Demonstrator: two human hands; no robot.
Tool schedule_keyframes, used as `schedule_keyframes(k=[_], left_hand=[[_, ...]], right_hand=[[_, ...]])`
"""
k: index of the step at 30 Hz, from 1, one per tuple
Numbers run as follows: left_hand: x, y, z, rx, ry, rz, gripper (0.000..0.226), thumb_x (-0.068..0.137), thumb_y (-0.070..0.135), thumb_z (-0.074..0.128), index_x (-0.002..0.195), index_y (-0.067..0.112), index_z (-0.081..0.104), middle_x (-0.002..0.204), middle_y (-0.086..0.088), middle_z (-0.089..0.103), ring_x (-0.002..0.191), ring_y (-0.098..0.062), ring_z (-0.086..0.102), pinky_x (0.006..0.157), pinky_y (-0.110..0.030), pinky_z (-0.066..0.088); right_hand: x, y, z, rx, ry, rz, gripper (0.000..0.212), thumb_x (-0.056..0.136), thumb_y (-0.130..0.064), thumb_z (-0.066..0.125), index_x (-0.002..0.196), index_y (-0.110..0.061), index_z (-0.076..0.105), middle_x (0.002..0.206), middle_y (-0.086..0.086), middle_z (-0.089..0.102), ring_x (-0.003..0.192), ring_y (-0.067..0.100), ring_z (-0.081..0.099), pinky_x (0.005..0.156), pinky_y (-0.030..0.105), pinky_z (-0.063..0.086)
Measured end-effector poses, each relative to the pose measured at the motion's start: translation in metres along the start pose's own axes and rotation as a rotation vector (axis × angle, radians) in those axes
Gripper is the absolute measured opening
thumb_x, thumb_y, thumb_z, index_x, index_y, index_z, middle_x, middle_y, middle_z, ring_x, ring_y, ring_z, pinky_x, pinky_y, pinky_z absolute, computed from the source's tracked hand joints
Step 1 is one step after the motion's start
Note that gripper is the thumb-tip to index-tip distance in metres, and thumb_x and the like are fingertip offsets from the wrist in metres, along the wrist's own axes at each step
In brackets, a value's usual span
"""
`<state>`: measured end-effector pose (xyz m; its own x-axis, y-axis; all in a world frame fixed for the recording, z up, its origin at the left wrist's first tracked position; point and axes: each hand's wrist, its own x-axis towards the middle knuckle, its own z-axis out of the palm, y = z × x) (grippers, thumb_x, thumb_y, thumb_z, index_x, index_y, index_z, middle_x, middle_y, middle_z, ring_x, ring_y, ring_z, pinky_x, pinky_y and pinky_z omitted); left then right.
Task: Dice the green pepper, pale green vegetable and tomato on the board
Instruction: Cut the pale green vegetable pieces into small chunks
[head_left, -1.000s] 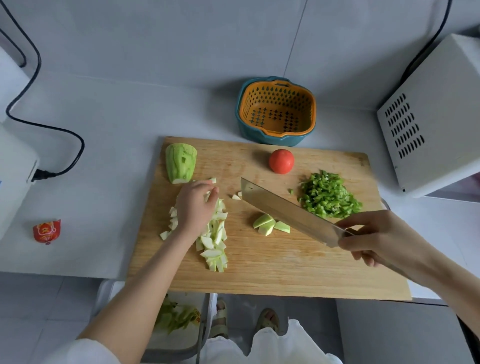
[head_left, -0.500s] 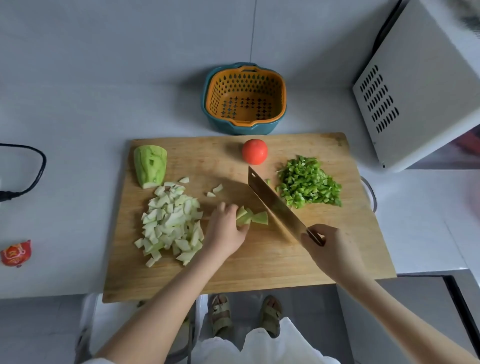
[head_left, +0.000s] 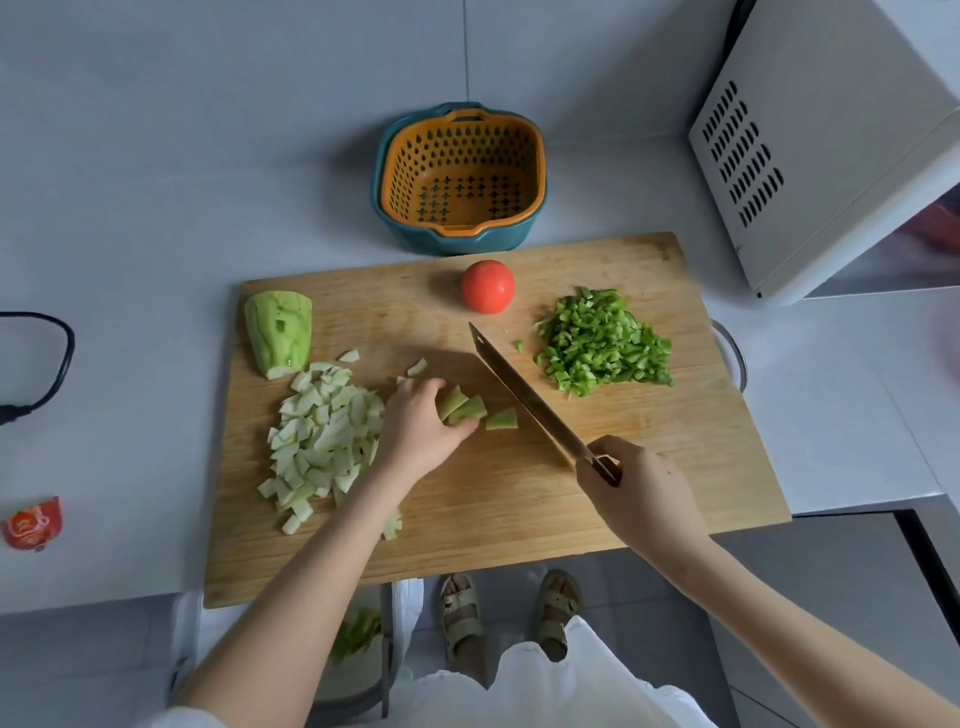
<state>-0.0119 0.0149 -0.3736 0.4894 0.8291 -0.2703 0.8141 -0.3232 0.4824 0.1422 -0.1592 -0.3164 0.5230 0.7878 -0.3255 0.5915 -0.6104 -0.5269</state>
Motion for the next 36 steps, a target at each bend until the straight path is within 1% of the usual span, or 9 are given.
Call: schedule_keyframes(k=[5, 9, 12, 14, 17, 24, 29, 32, 36], left_hand=[[-0.003, 0.015, 0.006, 0.091, 0.036, 0.086, 0.063, 0.080, 0.040, 0.070, 0.129, 0.006, 0.050, 0.120, -0.010, 0.052, 0.112, -0.026, 0.050, 0.090, -0.028, 0.040], [-0.013, 0.022, 0.009, 0.218, 0.156, 0.176, 0.052, 0.077, 0.036, 0.071, 0.121, 0.013, 0.055, 0.121, -0.012, 0.047, 0.114, -0.032, 0.043, 0.091, -0.039, 0.041], [-0.018, 0.028, 0.015, 0.332, 0.224, 0.426, 0.031, 0.073, 0.031, 0.075, 0.101, 0.018, 0.070, 0.103, -0.009, 0.053, 0.099, -0.028, 0.047, 0.080, -0.039, 0.044], [-0.018, 0.030, 0.022, 0.326, 0.229, 0.475, 0.021, 0.072, 0.025, 0.077, 0.092, 0.019, 0.073, 0.093, -0.006, 0.054, 0.091, -0.026, 0.049, 0.075, -0.036, 0.045], [-0.015, 0.033, 0.030, 0.265, 0.248, 0.424, 0.022, 0.067, 0.013, 0.079, 0.087, 0.017, 0.071, 0.087, -0.006, 0.055, 0.085, -0.026, 0.051, 0.070, -0.033, 0.046], [-0.030, 0.031, 0.043, 0.194, 0.338, 0.290, 0.027, 0.058, 0.000, 0.081, 0.079, 0.006, 0.065, 0.081, -0.011, 0.061, 0.076, -0.029, 0.061, 0.062, -0.033, 0.052], [-0.037, 0.027, 0.048, 0.009, 0.369, 0.217, 0.033, 0.063, -0.002, 0.079, 0.088, 0.004, 0.058, 0.082, -0.008, 0.061, 0.075, -0.024, 0.061, 0.062, -0.024, 0.043], [-0.040, 0.021, 0.039, -0.125, 0.455, 0.174, 0.027, 0.068, -0.001, 0.072, 0.089, 0.003, 0.056, 0.083, -0.006, 0.055, 0.075, -0.021, 0.053, 0.067, -0.024, 0.035], [-0.027, 0.007, 0.037, -0.129, 0.581, -0.009, 0.013, 0.084, 0.003, 0.061, 0.097, -0.001, 0.061, 0.092, -0.016, 0.058, 0.084, -0.030, 0.055, 0.071, -0.028, 0.035]], right_hand=[[-0.007, -0.006, 0.010, 0.042, -0.005, -0.018, 0.015, 0.092, -0.027, 0.050, 0.092, -0.016, 0.060, 0.052, -0.009, 0.047, 0.044, 0.008, 0.040, 0.044, 0.020, 0.027], [-0.007, -0.009, 0.016, 0.092, -0.009, 0.000, 0.020, 0.093, -0.029, 0.049, 0.078, -0.018, 0.057, 0.051, -0.008, 0.045, 0.043, 0.008, 0.038, 0.044, 0.019, 0.025], [-0.003, -0.008, 0.017, 0.128, 0.006, 0.031, 0.027, 0.093, -0.028, 0.049, 0.071, -0.013, 0.054, 0.049, -0.006, 0.043, 0.043, 0.010, 0.036, 0.044, 0.019, 0.024], [-0.001, -0.007, 0.017, 0.135, 0.009, 0.044, 0.027, 0.092, -0.028, 0.050, 0.070, -0.013, 0.054, 0.048, -0.005, 0.043, 0.042, 0.010, 0.036, 0.043, 0.018, 0.024], [-0.001, -0.008, 0.016, 0.120, 0.008, 0.027, 0.027, 0.091, -0.027, 0.051, 0.066, -0.019, 0.049, 0.048, -0.006, 0.043, 0.043, 0.010, 0.036, 0.043, 0.018, 0.024], [-0.003, -0.015, 0.020, 0.091, -0.010, -0.021, 0.013, 0.091, -0.025, 0.050, 0.092, -0.017, 0.060, 0.056, -0.008, 0.051, 0.047, 0.009, 0.043, 0.046, 0.022, 0.030], [-0.006, -0.016, 0.025, 0.094, 0.006, -0.032, 0.022, 0.093, -0.026, 0.049, 0.076, -0.013, 0.056, 0.052, -0.006, 0.045, 0.044, 0.010, 0.036, 0.044, 0.021, 0.027], [-0.008, -0.019, 0.029, 0.077, -0.016, -0.050, 0.019, 0.092, -0.026, 0.048, 0.081, -0.014, 0.058, 0.052, -0.006, 0.046, 0.044, 0.010, 0.038, 0.043, 0.021, 0.026], [-0.005, -0.024, 0.028, 0.088, -0.026, -0.049, 0.017, 0.093, -0.027, 0.048, 0.079, -0.019, 0.055, 0.052, -0.008, 0.046, 0.044, 0.007, 0.039, 0.043, 0.020, 0.027]])
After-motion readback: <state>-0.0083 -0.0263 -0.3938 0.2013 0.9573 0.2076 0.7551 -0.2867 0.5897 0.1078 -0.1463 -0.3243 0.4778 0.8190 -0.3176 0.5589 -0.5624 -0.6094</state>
